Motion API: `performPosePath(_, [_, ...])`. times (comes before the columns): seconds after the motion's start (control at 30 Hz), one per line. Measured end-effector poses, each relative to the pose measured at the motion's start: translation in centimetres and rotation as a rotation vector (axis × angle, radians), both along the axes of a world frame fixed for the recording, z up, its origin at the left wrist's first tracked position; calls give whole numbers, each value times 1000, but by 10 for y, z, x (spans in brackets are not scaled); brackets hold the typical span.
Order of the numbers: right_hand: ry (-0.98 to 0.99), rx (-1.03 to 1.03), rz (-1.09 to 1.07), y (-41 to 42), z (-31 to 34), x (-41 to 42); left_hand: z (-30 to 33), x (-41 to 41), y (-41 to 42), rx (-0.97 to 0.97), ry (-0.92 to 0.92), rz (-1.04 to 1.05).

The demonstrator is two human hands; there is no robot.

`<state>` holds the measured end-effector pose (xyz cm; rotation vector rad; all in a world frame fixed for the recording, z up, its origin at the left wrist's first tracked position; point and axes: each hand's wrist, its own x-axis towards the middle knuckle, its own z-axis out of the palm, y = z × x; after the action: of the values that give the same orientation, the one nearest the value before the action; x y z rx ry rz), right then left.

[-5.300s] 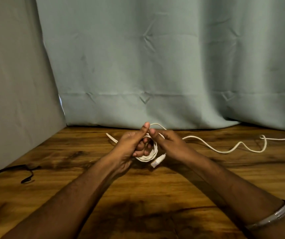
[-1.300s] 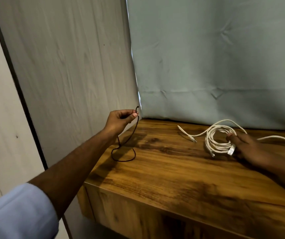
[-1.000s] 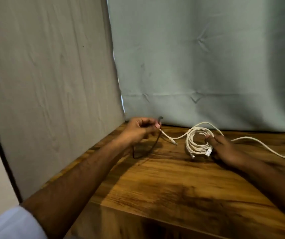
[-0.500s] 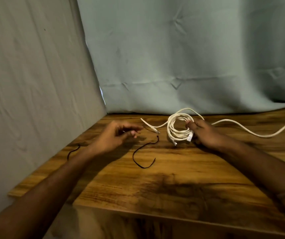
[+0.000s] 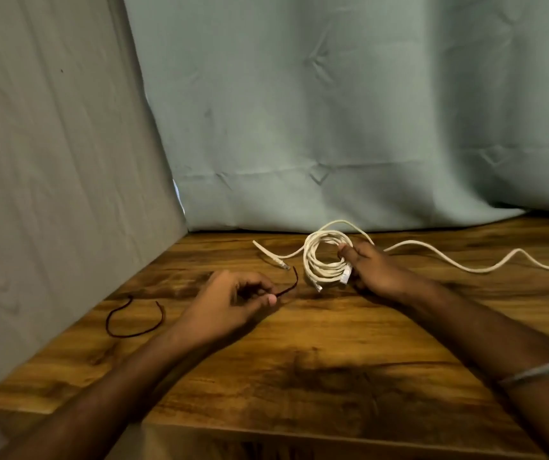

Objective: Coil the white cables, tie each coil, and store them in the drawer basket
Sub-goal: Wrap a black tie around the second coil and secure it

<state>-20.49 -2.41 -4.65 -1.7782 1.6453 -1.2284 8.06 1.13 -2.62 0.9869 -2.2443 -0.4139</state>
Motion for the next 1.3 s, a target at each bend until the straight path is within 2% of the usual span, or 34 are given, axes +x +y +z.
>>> performPosePath(0.1, [69, -2, -31, -2, -1, -3, 3, -35, 8, 381, 464, -30])
performPosePath(0.23, [131, 0, -23, -3, -2, -4, 7, -73, 5, 670, 794, -62])
performPosePath(0.4, [130, -57, 36, 5, 4, -1, 8, -108, 5, 783, 806, -64])
performPosePath(0.5, [144, -55, 28, 2, 1, -2, 7, -122, 6, 803, 841, 17])
performPosePath(0.67, [203, -101, 14, 2, 1, -2, -1, -138, -6, 691, 904, 245])
performPosePath(0.83, [285, -125, -8, 5, 3, -1, -2, -151, -21, 627, 974, 328])
performPosePath(1.07, [424, -156, -15, 8, 7, 2, -4, -155, -30, 760, 1147, 322])
performPosePath(1.3, [543, -192, -15, 13, 11, 2, -6, -142, -39, 993, 1253, 88])
